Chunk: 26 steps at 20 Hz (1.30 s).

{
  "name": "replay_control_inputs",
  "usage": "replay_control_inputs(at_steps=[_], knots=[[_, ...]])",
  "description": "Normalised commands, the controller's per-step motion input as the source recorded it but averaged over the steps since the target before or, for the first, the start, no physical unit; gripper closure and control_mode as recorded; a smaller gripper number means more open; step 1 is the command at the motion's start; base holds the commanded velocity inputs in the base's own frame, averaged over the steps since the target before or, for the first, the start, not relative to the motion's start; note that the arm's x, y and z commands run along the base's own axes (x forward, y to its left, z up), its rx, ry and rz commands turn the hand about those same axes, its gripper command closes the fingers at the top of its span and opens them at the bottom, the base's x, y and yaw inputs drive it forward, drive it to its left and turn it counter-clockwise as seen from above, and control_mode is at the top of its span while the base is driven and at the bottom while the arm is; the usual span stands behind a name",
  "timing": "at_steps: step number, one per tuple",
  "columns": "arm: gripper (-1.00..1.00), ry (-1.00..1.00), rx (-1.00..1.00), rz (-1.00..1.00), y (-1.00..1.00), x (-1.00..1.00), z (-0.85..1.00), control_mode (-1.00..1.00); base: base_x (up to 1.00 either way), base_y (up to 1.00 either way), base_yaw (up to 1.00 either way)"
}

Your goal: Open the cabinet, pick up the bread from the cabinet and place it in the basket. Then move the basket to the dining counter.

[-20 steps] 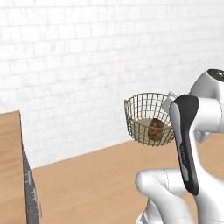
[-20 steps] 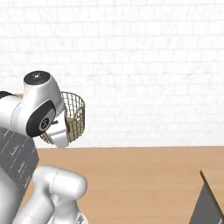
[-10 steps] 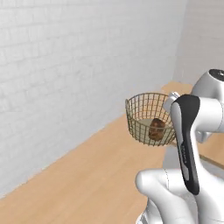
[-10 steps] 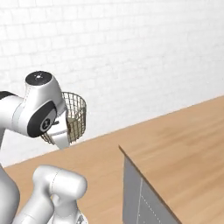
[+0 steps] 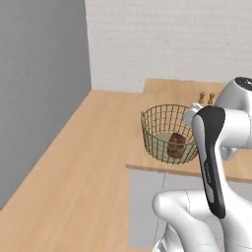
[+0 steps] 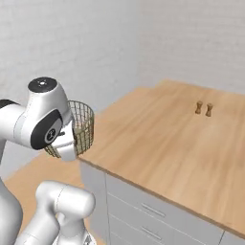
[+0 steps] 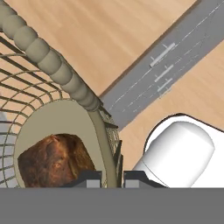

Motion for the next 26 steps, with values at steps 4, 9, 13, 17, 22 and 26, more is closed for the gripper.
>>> replay_control_inputs(at_steps=[4,9,13,17,22,26], knots=[[1.0,0.0,0.0,0.0,0.0,0.0,0.0,1.0,0.04,0.04,-0.74],[1.0,0.0,0.0,0.0,0.0,0.0,0.0,1.0,0.14,0.29,-0.56],[1.0,0.0,0.0,0.0,0.0,0.0,0.0,1.0,0.0,0.39,-0.46],[1.0,0.0,0.0,0.0,0.0,0.0,0.0,1.0,0.07,0.5,-0.26],[1.0,0.0,0.0,0.0,0.0,0.0,0.0,1.0,0.01,0.52,0.07],[1.0,0.0,0.0,0.0,0.0,0.0,0.0,1.0,0.08,0.21,0.15]])
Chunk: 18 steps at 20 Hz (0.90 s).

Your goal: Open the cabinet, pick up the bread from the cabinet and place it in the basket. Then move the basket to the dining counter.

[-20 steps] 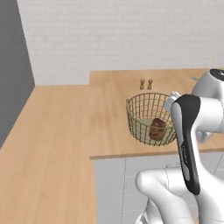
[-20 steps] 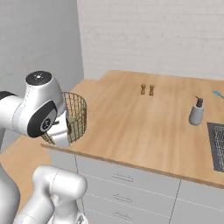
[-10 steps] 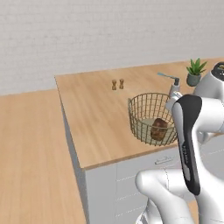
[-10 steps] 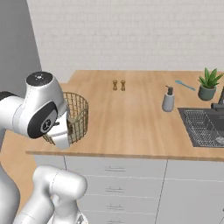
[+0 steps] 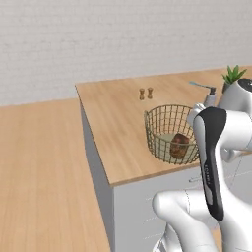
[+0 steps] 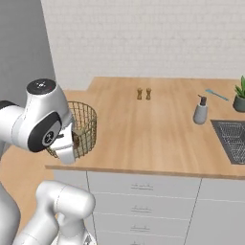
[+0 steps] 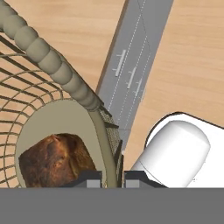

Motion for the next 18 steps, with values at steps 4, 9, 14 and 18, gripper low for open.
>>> replay_control_inputs(at_steps=[4,9,14,18], knots=[[1.0,0.0,0.0,0.0,0.0,0.0,0.0,1.0,0.28,0.03,0.07],[1.0,0.0,0.0,0.0,0.0,0.0,0.0,1.0,0.39,0.0,0.01],[1.0,0.0,0.0,0.0,0.0,0.0,0.0,1.0,0.35,0.0,0.0],[1.0,0.0,0.0,0.0,0.0,0.0,0.0,1.0,0.37,0.0,0.0]])
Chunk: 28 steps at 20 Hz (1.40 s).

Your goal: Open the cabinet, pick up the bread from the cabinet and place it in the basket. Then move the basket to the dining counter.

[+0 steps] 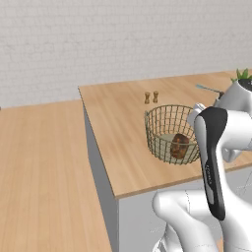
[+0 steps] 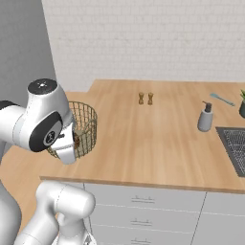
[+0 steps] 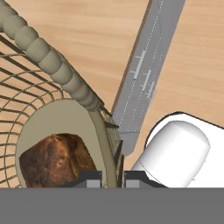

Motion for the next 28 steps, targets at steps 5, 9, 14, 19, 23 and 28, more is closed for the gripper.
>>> replay_control_inputs(at_steps=[5,9,14,19,23,28], knots=[[1.0,0.0,0.0,0.0,0.0,0.0,0.0,1.0,0.35,0.01,0.0],[1.0,0.0,0.0,0.0,0.0,0.31,0.0,-1.0,0.09,0.01,0.0],[1.0,0.0,0.0,0.01,0.0,0.61,0.0,-1.0,0.0,0.0,0.0],[1.0,0.06,0.0,0.01,0.0,0.87,-0.12,-1.0,0.0,0.0,0.0],[1.0,0.19,0.0,0.0,0.0,1.0,-0.41,-1.0,0.0,0.0,0.0],[1.0,0.06,-0.02,0.02,0.0,1.0,-0.68,-1.0,0.0,0.0,0.0]])
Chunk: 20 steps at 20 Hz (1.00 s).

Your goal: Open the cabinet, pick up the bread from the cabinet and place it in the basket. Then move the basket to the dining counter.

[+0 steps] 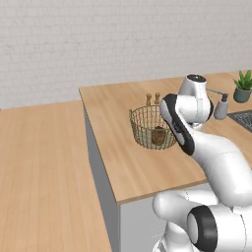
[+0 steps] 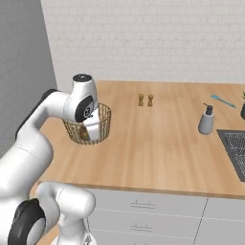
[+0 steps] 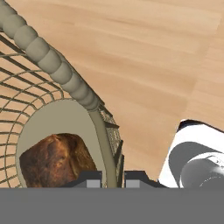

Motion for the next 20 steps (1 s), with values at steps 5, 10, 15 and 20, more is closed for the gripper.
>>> replay_control_inputs(at_steps=[5,10,15,20], knots=[[1.0,-0.02,0.0,0.07,-0.04,0.95,-0.77,-1.0,0.0,0.0,0.0],[1.0,-0.1,0.0,0.1,-0.04,0.54,-0.66,-1.0,0.0,0.0,0.0],[1.0,-0.02,0.0,0.12,-0.19,0.44,-0.57,-1.0,0.0,0.0,0.0],[1.0,0.0,0.0,0.09,-0.09,0.25,-0.37,-1.0,0.0,0.0,0.0]])
